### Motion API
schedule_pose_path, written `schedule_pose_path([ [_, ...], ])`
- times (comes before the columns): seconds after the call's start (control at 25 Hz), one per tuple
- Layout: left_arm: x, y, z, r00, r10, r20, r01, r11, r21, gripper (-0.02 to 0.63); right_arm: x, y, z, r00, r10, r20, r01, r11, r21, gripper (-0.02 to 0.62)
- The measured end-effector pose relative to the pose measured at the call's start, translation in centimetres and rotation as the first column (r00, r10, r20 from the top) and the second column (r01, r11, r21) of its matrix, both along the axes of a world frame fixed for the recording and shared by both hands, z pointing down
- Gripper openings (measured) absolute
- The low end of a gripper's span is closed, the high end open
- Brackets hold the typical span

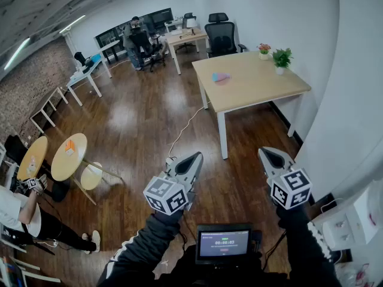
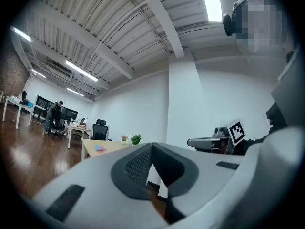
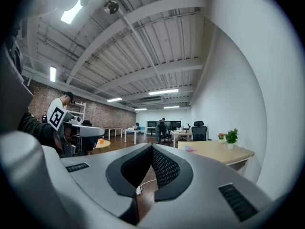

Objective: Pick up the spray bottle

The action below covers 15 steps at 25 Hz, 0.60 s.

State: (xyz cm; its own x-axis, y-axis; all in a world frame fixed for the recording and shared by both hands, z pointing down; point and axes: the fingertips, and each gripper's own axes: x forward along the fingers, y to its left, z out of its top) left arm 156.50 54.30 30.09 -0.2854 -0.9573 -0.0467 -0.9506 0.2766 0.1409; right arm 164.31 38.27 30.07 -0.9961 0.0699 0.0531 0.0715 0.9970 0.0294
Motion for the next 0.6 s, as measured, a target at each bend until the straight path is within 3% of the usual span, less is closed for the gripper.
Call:
schedule_pose_path([
  [0.12,-5.7,0.6,-1.7,1.000,0.013,0.020,-0.012,1.000,-0.004,0.002,-6.3,0.8,-1.8,1.000,-0.003,-0.001,0.003,1.000,0.014,0.000],
  [0.28,-13.7,0.9,-3.4,0.994,0.094,0.054,-0.095,0.995,0.019,0.002,-15.6,1.4,-3.5,1.000,-0.028,0.014,0.028,0.999,0.025,0.000],
  [0.44,-26.7,4.6,-2.6,0.998,0.054,0.040,-0.054,0.999,0.007,0.002,-27.8,4.2,-2.5,1.000,-0.011,-0.003,0.011,1.000,0.016,0.000],
  [0.6,-37.2,4.5,-1.3,0.995,0.088,0.041,-0.088,0.996,0.002,0.002,-38.6,4.6,-1.6,1.000,-0.006,-0.015,0.007,1.000,0.024,0.000],
])
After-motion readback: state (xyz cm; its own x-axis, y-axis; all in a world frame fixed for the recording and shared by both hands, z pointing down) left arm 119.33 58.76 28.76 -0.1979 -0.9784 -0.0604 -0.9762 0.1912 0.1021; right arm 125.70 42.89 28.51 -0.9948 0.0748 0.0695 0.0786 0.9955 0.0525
